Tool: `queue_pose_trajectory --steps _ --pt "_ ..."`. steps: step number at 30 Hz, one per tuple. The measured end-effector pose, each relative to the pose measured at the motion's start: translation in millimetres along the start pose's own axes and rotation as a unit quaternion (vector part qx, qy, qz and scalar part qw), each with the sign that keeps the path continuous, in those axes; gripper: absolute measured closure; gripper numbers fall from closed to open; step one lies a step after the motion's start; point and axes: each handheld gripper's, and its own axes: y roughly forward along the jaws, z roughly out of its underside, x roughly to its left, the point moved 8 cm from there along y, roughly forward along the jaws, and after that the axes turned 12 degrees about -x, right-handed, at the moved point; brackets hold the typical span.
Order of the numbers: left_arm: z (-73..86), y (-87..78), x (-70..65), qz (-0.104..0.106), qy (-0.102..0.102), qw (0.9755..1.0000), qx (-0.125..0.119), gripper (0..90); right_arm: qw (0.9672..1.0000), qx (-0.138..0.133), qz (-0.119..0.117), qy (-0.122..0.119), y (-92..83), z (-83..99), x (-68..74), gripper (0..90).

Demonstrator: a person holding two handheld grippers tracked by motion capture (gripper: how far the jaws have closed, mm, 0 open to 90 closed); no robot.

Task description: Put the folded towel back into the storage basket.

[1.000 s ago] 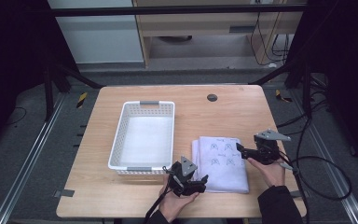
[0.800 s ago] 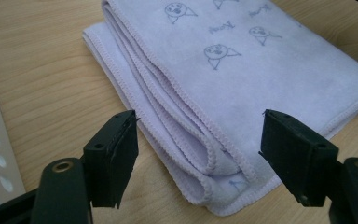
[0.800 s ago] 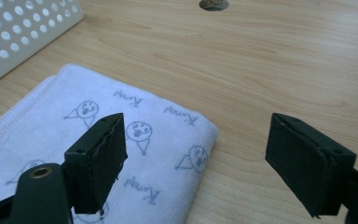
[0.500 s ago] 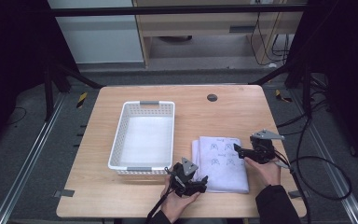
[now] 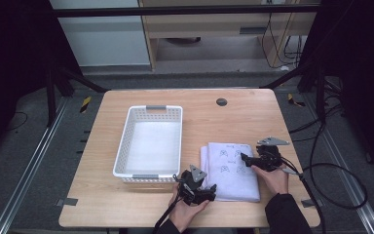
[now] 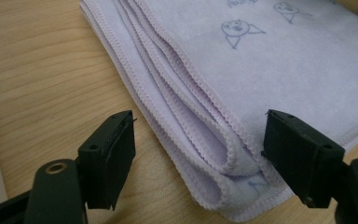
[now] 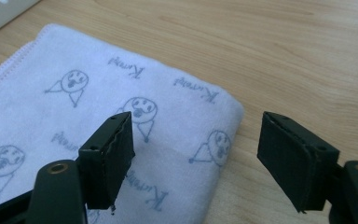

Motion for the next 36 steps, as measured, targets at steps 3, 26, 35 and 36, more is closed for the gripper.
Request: queue_pose_trajectory --steps 3,26,35,36 --pt "2.0 1.2 0.4 0.000 -0.001 1.0000 0.004 23.5 1.0000 0.008 -0.003 -0.003 3.1 3.6 1.4 27.4" --pt "6.2 5.6 -2.5 -0.004 -0.012 0.9995 0.028 26.7 0.9988 0.026 -0.020 0.036 7.9 14.1 4.4 38.0" --pt "4.5 5.3 -6.8 0.017 -0.020 0.9993 0.026 42.5 0.9979 0.027 -0.030 0.050 8.4 15.5 6.0 45.6" --pt "4.5 5.1 -7.2 0.021 -0.022 0.9992 0.026 43.9 0.9977 0.027 -0.032 0.052 8.2 15.5 6.5 46.7"
